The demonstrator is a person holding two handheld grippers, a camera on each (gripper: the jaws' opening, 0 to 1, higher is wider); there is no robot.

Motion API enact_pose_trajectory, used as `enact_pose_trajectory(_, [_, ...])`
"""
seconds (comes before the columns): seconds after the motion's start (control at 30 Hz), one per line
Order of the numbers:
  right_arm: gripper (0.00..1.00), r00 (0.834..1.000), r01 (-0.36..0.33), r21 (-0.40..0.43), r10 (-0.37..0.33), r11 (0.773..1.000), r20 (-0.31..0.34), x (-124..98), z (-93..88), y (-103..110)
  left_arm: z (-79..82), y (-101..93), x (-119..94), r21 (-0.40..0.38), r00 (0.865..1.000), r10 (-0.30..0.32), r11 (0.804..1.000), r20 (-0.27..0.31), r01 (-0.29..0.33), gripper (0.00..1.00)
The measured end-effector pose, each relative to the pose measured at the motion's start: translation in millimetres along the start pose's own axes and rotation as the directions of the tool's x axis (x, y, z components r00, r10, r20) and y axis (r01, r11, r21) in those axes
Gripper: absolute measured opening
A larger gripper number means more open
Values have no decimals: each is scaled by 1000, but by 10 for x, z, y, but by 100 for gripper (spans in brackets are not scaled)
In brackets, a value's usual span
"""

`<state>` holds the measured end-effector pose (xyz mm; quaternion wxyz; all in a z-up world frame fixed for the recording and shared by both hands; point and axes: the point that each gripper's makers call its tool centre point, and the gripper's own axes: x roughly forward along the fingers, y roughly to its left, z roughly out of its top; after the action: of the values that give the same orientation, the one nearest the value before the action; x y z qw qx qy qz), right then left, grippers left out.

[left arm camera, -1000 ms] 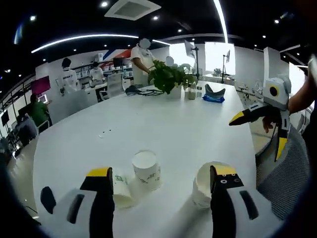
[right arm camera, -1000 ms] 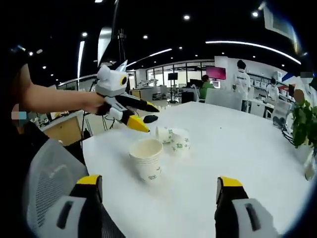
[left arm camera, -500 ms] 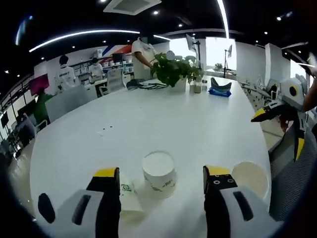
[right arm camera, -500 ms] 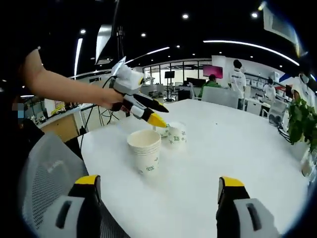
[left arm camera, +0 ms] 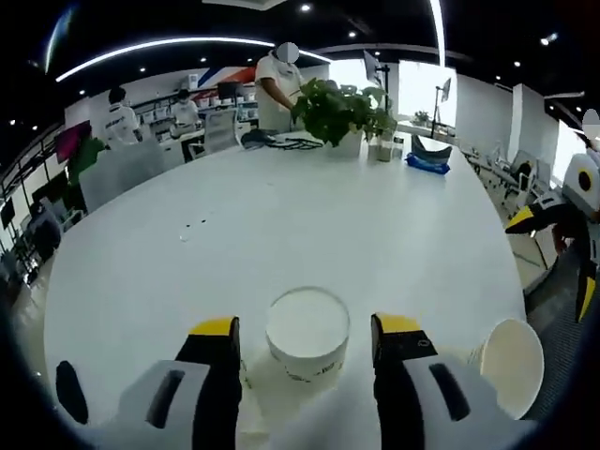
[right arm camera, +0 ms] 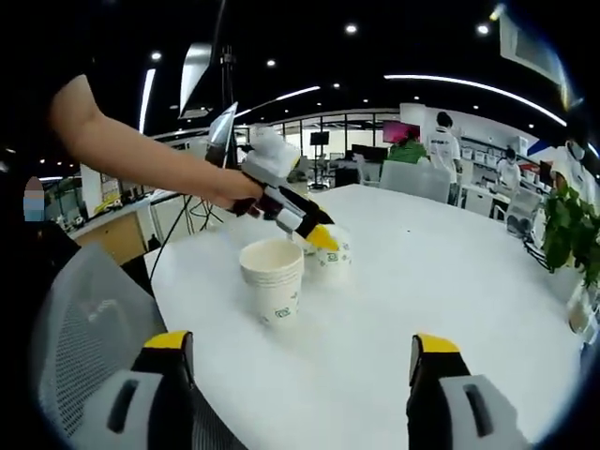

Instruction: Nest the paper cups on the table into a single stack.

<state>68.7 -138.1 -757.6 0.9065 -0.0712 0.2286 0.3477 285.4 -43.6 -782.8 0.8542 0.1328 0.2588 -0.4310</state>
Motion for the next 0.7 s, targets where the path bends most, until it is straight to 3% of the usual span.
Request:
enact_pose_trajectory(0.27, [95, 1000, 13, 4, -13, 1000, -1, -6, 1, -31, -69, 30, 76, 37, 998, 7, 999, -65, -5, 38])
enact_pose_trajectory(0.37, [95, 1000, 15, 5, -15, 1000, 0, -9, 7, -34, -75, 21, 71, 40, 997, 12, 999, -75, -9, 37])
enact_pose_trajectory(0.7, [95, 1000, 17, 3, -17, 1000, 6, -16, 20, -39, -17, 31, 7, 30, 998, 32, 999, -46, -31, 36])
